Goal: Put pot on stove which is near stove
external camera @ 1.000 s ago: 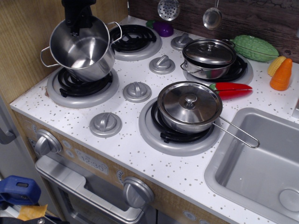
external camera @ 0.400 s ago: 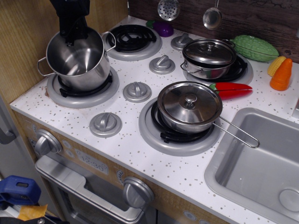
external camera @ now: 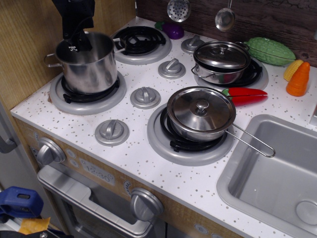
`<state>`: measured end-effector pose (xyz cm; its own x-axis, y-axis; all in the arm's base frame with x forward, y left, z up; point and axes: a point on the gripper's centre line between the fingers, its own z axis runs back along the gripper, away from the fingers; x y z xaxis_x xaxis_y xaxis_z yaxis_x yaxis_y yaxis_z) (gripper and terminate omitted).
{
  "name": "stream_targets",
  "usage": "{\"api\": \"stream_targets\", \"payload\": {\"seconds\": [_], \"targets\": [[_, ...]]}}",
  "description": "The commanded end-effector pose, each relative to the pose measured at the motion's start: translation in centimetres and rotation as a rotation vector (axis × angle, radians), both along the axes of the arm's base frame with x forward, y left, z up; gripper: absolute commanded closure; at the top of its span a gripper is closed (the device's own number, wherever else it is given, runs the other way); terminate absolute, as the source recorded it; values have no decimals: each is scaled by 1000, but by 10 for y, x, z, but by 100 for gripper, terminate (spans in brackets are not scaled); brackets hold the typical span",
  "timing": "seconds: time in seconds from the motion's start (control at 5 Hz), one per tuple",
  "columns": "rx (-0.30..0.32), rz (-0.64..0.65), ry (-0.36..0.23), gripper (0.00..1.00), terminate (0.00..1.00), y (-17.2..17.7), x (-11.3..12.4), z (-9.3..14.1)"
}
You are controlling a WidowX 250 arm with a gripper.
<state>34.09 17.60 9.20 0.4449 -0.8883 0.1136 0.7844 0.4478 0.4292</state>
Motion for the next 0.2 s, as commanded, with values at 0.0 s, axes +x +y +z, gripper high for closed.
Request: {"api": "stream_targets", "payload": {"seconds": [0.0], "targets": [[24, 12, -44, 0, 100, 7, 3, 17]]}}
